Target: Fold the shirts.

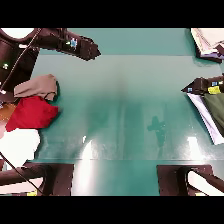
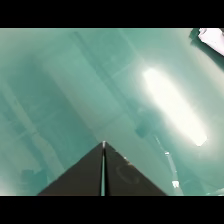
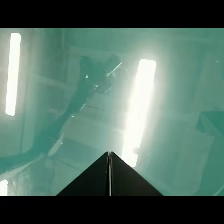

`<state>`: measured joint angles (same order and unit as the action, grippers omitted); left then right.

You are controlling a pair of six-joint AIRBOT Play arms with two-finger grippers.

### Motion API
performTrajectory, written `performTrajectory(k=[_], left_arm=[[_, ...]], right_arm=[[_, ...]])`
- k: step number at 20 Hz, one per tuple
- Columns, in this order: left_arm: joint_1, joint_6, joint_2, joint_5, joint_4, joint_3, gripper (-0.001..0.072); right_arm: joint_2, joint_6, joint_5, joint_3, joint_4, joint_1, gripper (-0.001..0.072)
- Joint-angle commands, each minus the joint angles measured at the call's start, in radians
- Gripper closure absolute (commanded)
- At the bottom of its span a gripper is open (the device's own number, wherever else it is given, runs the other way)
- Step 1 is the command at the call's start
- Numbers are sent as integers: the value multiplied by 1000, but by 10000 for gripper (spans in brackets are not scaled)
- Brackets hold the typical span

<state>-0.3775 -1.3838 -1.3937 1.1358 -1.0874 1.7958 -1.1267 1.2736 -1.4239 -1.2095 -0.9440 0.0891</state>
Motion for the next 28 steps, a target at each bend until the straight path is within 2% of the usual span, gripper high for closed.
performTrajectory(k=[1, 12, 16, 17, 18, 19, 22, 26, 28], left_arm=[[-1, 0, 1, -2, 0, 0, 676], [-1, 0, 1, -2, 0, 0, 676], [0, 3, 1, -114, 16, 2, 675], [11, 1, 3, -119, -25, 2, 633], [33, -23, 4, -99, -76, 7, 386], [67, -64, 7, -69, -148, 9, 328], [227, -132, 9, 40, -330, 3, 324], [440, -135, 9, 32, -356, -109, 319], [522, -155, 0, -28, -357, -218, 31]], right_arm=[[0, 0, -1, 0, 1, -3, 695], [0, 1, -47, 0, 2, -3, 694], [0, 1, -45, 0, 2, -3, 695], [0, 1, -44, 0, 2, -3, 694], [0, 1, -45, 0, 2, -3, 694], [0, 1, -47, 0, 2, -3, 694], [1, 1, -63, 0, 1, -3, 694], [1, 1, -64, 0, 2, -4, 695], [1, 1, -64, 0, 2, -4, 695]])
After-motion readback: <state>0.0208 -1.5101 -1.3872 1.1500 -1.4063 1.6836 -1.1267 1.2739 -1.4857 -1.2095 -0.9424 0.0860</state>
